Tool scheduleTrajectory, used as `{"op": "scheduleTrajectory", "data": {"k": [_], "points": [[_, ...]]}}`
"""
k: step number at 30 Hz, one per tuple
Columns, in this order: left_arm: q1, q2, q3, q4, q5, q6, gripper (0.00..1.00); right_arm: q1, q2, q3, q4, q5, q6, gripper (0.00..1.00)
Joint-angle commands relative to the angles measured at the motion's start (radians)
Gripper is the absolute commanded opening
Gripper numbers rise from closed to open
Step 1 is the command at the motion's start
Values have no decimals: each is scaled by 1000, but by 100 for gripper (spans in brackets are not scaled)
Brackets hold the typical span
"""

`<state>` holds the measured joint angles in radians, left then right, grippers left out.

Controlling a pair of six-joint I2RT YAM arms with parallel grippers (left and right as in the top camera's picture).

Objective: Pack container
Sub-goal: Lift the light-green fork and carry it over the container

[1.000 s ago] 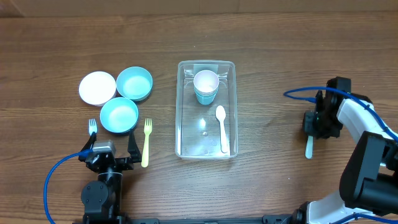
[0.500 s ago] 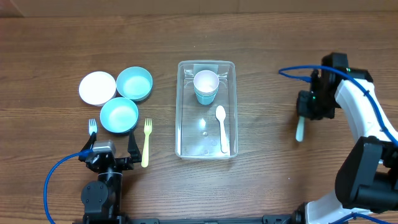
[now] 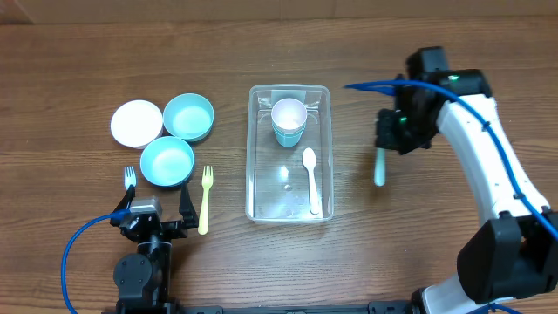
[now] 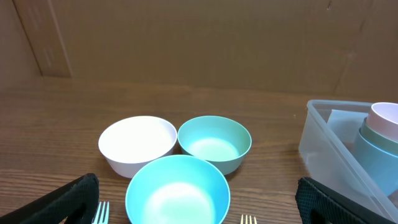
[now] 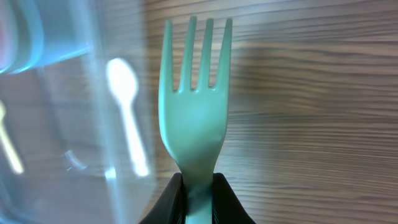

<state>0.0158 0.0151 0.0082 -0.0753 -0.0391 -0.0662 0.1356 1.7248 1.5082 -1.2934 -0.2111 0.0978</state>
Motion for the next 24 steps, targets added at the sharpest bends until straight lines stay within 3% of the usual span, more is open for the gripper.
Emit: {"op": "scheduleTrajectory", "data": {"k": [1,12,24], "points": [[13,-10,-3,4,-8,26,100,92,-42,32,15,-18,80,4],[13,-10,-3,4,-8,26,100,296,-42,31,121,-14,148,4],[13,-10,-3,4,-9,26,100,349,-13,-21,165,34,188,5]]}}
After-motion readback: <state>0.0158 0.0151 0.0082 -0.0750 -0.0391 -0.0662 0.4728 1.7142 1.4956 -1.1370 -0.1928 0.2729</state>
